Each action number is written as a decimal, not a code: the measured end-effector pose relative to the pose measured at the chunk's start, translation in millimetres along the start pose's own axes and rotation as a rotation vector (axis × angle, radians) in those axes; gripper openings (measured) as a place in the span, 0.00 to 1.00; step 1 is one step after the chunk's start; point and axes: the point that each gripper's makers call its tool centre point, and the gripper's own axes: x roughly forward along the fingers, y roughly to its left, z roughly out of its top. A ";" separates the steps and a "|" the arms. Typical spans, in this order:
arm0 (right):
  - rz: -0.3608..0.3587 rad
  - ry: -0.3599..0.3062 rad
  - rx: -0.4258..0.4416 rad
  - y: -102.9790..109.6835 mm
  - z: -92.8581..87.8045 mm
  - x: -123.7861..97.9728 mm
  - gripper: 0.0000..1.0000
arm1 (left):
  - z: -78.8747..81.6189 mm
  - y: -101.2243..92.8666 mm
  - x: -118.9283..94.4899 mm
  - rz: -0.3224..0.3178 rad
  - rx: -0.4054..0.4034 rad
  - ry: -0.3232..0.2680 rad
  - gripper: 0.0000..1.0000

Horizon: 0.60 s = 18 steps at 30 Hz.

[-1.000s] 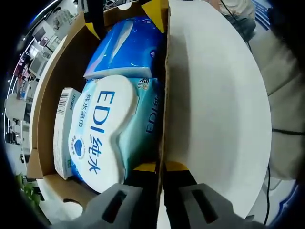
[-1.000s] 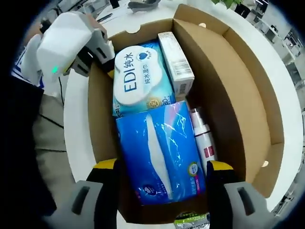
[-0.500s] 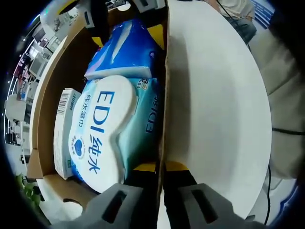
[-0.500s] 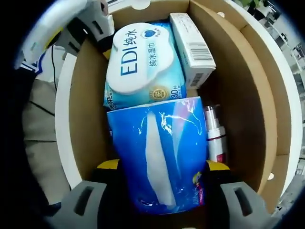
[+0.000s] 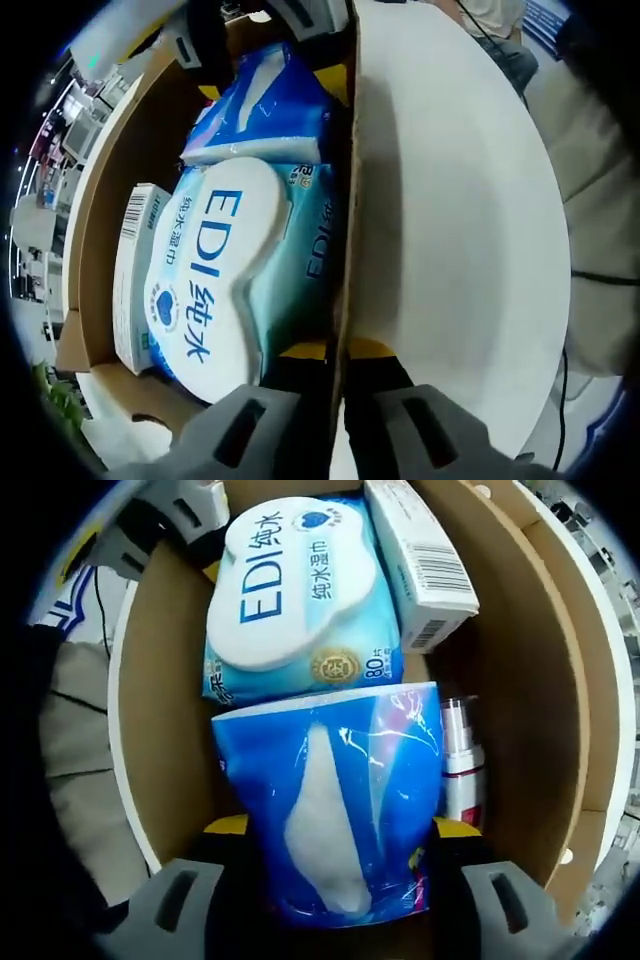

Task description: Operate the shoe box by opening the lid, removing the specified soft item, and placing it in the target area until the item is outside and the box remains undamaged.

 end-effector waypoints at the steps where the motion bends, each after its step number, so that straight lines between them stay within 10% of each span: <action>1: -0.003 0.001 -0.001 -0.3 -0.2 -0.1 0.66 | 0.0 0.0 0.0 0.000 0.000 0.000 0.01; 18: -0.023 -0.086 -0.009 -3.0 1.6 -12.7 0.46 | -0.2 -0.5 -0.4 -0.008 0.011 -0.002 0.01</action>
